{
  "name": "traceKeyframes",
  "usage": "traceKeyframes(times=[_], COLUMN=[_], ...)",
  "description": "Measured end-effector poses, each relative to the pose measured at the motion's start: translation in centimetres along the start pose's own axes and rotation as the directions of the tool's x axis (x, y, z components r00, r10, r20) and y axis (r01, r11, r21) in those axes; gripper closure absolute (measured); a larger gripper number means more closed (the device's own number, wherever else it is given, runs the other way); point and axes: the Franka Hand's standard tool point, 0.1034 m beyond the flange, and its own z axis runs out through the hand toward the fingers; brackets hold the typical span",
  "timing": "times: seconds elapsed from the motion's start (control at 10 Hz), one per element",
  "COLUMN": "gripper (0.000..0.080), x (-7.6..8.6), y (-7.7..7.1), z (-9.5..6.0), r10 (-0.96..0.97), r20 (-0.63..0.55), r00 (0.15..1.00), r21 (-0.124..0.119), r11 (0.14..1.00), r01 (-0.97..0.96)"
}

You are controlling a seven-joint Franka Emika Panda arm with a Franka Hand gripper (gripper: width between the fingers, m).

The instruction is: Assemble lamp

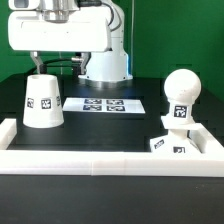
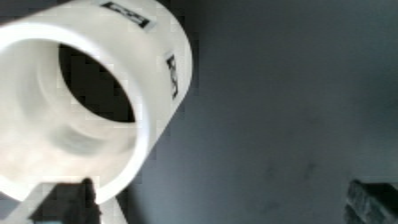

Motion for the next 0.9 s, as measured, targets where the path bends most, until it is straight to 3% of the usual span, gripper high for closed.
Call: traceKeyframes(times=[0.7,0.9], gripper=[0.0101,0.0101], x=[-1.4,-1.3], y=[0.8,0.9], z=[2.6,2.8], r10=[-0.015,-0.021], r20=[0.022,0.024], r00=[1.000,1.000], r21=[-0.027,-0.029], r11=[1.000,0.999], r01=[0.015,0.021])
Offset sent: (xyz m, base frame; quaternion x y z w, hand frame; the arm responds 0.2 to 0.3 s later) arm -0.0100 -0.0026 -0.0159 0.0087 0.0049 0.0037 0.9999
